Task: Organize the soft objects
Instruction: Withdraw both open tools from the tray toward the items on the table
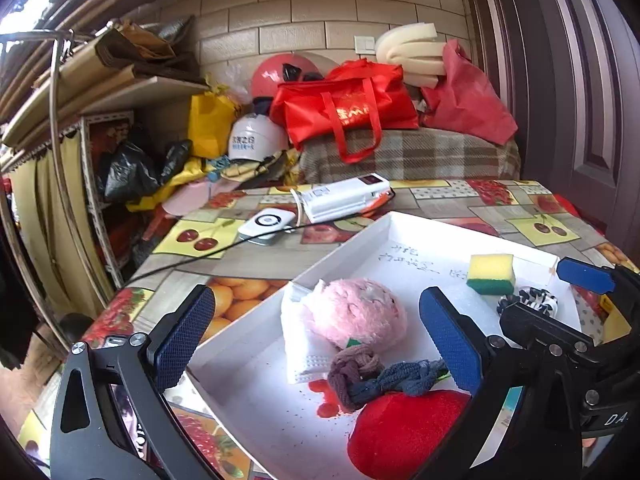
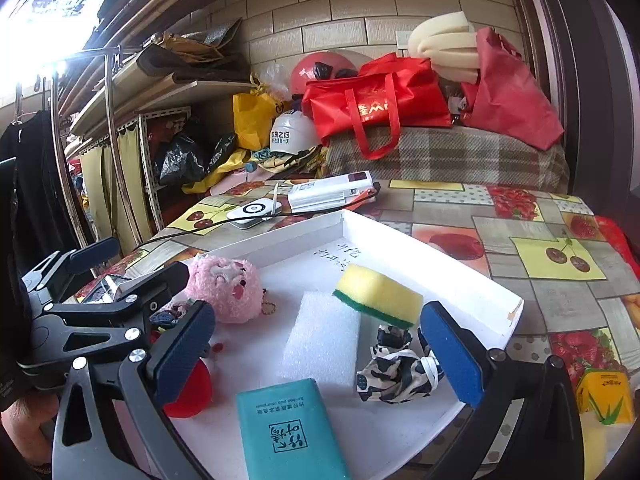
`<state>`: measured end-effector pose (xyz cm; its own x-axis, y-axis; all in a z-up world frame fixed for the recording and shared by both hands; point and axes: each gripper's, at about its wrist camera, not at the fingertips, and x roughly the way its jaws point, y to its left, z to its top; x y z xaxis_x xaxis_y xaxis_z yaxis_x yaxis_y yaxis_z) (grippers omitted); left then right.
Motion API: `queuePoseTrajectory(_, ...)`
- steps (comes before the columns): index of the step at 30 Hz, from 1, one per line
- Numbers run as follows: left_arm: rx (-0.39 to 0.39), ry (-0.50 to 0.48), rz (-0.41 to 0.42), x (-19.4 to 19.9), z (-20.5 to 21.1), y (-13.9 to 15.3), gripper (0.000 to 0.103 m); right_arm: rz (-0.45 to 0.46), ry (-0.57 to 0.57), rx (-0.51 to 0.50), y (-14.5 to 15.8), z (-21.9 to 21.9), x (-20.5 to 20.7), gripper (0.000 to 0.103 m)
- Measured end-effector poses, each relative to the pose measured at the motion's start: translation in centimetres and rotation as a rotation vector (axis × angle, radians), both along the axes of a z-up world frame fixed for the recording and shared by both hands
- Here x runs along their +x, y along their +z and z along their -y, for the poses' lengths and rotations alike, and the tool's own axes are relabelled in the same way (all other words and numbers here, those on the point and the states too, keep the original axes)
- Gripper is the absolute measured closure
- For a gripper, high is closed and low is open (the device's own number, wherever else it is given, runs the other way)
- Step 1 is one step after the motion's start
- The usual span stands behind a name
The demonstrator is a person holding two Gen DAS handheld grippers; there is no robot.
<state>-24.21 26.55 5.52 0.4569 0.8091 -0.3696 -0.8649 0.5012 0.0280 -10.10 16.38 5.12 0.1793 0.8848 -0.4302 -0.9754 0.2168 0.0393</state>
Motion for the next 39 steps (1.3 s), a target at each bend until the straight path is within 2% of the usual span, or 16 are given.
queuePoseTrajectory(10, 0.057, 0.048, 0.054, -1.5, 1.0, 0.4, 0.0, 0.032, -0.005, 0.057, 0.3, 0.9, -0.6, 0.0)
queuePoseTrajectory(22, 0.045, 0.051, 0.065, -1.8, 1.8, 0.5, 0.0, 0.055, -0.007, 0.091, 0.5, 2.3, -1.2, 0.0)
queuePoseTrajectory(32, 0.054, 0.004, 0.071, -1.3, 4.5, 0.6, 0.0, 0.027, -0.013, 0.087, 0.4, 4.6, -0.5, 0.0)
queuePoseTrajectory(39, 0.055, -0.063, 0.074, -0.5, 6.6, 0.7, 0.0, 0.071, -0.014, 0.063, 0.4, 7.2, -0.4, 0.0)
